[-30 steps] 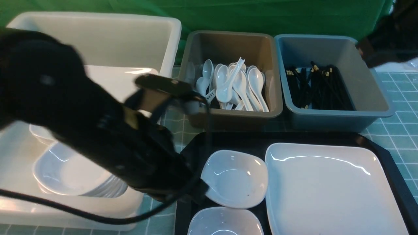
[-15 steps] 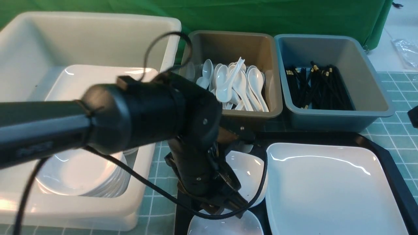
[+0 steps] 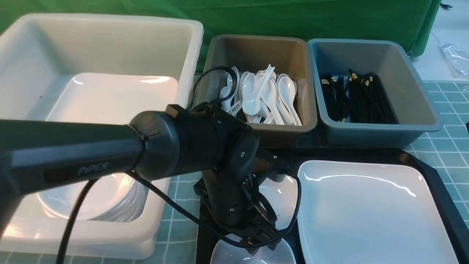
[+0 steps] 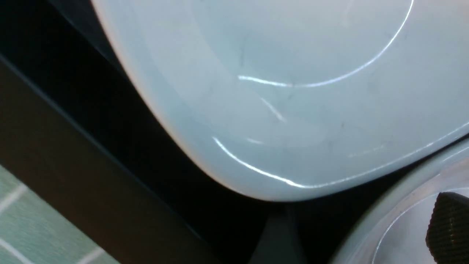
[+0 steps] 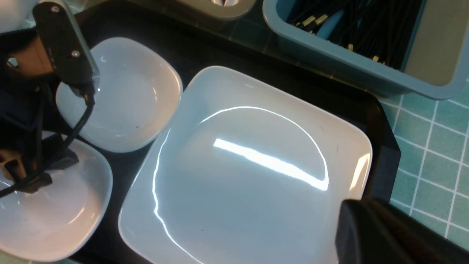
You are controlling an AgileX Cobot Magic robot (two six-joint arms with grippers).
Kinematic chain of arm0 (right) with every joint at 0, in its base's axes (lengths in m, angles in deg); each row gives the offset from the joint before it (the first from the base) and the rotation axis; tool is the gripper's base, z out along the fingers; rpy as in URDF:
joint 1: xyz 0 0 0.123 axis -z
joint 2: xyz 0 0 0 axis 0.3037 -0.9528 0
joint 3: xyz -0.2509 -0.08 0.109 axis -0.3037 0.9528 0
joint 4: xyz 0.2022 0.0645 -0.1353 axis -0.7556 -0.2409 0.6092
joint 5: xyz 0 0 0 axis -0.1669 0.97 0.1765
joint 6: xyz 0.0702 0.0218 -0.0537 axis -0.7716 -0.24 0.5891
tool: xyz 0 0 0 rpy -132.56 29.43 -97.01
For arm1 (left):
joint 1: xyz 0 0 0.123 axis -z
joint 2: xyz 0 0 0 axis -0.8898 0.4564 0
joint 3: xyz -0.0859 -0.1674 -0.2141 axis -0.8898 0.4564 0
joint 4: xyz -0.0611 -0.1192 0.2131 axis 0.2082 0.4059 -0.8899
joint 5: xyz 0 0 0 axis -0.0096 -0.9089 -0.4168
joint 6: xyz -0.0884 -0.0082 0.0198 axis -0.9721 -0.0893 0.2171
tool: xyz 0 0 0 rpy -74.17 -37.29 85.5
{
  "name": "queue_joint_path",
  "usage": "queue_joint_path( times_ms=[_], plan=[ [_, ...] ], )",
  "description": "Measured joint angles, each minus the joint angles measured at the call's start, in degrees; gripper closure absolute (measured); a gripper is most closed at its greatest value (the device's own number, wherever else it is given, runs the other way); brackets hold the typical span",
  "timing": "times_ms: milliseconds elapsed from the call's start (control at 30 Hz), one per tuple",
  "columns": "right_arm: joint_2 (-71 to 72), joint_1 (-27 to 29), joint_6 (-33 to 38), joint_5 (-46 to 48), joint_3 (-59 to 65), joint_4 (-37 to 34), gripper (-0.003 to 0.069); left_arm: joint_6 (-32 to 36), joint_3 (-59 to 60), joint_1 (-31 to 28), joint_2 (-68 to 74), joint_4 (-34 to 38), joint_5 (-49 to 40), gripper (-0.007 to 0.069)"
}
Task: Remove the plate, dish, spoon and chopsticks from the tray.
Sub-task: Use the left arm to grab a small plate from the dinner plate
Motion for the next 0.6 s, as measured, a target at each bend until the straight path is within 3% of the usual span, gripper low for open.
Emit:
queue_joint_path(
  times_ms=[200, 367, 600],
  plan=[
    [0.0, 0.0, 0.0, -0.1, 0.0, 0.0, 0.0637, -0.4, -0.1, 0.0, 1.3, 2.0, -3.5, 0.0197],
    [0.0, 0.0, 0.0, -0.2, 0.0, 0.0, 0.0637, -2.1, -0.7, -0.1, 1.1, 2.5, -7.1, 0.0449],
    [0.0, 0.0, 0.0, -0.2, 0.0, 0.0, 0.0637, -3.5, -0.8, -0.1, -2.1, 2.7, -8.4, 0.0528]
  ],
)
